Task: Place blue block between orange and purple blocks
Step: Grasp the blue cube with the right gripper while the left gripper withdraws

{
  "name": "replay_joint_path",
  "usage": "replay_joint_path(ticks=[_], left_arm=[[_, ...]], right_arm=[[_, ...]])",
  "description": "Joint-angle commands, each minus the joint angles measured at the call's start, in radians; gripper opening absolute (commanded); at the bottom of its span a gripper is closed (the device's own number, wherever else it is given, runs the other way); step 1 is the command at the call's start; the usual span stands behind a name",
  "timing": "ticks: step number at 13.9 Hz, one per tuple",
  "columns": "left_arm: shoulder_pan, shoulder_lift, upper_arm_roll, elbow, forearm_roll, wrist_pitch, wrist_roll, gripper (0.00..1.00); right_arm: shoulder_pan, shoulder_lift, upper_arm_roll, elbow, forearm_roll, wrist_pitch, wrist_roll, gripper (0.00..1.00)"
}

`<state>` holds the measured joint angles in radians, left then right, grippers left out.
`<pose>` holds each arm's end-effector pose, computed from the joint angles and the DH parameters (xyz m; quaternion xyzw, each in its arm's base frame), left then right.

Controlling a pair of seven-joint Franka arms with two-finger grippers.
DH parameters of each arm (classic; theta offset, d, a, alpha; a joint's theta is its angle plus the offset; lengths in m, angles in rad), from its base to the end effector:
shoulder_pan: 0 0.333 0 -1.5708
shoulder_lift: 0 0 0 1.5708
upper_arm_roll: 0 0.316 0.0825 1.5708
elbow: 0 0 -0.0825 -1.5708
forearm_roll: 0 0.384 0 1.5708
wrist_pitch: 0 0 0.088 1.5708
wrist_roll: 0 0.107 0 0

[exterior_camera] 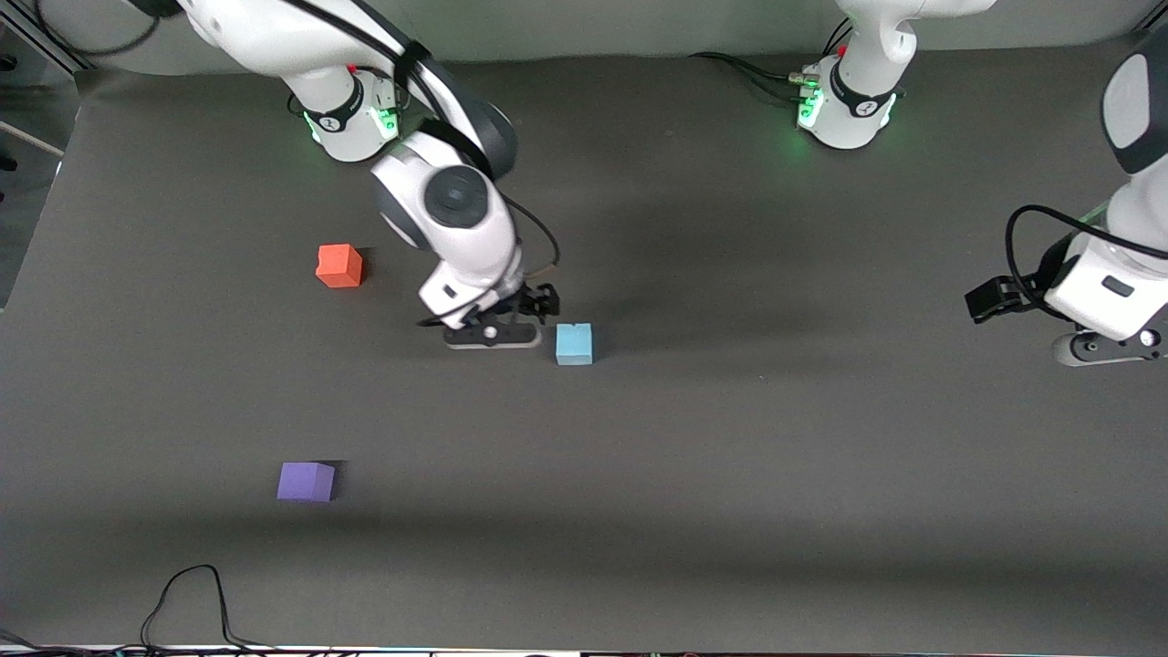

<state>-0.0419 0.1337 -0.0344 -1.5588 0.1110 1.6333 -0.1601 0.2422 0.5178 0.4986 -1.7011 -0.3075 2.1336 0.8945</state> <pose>0.5958 -0.0331 0.5590 -0.9975 -0.0368 0.0231 0.0561 0.5223 0.4122 0.3212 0.9997 -0.0201 0.0030 0.0106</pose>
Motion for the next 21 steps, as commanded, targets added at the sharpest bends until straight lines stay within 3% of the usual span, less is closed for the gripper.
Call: replay_joint_path(ticks=[1, 5, 10, 11, 13, 14, 15, 18, 20, 21], left_arm=[[0.019, -0.038, -0.007, -0.027, -0.013, 0.016, 0.037, 1.0], [0.024, -0.065, -0.013, -0.026, -0.046, -0.002, 0.056, 1.0], [-0.032, -0.089, -0.001, -0.024, -0.065, -0.021, 0.057, 1.0], [-0.036, -0.089, -0.001, -0.024, -0.063, -0.027, 0.059, 1.0], [-0.062, -0.085, 0.019, -0.023, -0.057, -0.033, 0.094, 1.0], [-0.058, -0.08, 0.027, -0.023, -0.062, -0.03, 0.105, 1.0], [-0.055, -0.077, 0.027, -0.023, -0.065, -0.026, 0.112, 1.0], [-0.055, -0.074, 0.025, -0.021, -0.054, -0.042, 0.1, 1.0], [-0.052, -0.074, 0.025, -0.015, -0.066, -0.052, 0.12, 1.0], [-0.053, -0.078, 0.025, -0.015, -0.063, -0.055, 0.114, 1.0]], right_arm=[[0.012, 0.129, 0.02, 0.07, -0.079, 0.082, 0.107, 1.0], [0.077, 0.218, 0.02, 0.069, -0.212, 0.184, 0.306, 1.0], [0.094, 0.265, 0.018, 0.06, -0.332, 0.193, 0.383, 1.0], [0.094, 0.266, 0.018, 0.058, -0.335, 0.193, 0.385, 0.9], [0.089, 0.265, 0.018, 0.058, -0.334, 0.193, 0.377, 0.39], [0.085, 0.265, 0.02, 0.058, -0.332, 0.192, 0.374, 0.25], [0.083, 0.262, 0.02, 0.058, -0.332, 0.189, 0.37, 0.21], [0.033, 0.213, 0.044, 0.06, -0.311, 0.119, 0.322, 0.21], [-0.068, 0.136, 0.101, 0.055, -0.175, 0.031, 0.191, 0.21], [-0.092, 0.084, 0.097, 0.044, -0.077, -0.009, 0.107, 0.21]])
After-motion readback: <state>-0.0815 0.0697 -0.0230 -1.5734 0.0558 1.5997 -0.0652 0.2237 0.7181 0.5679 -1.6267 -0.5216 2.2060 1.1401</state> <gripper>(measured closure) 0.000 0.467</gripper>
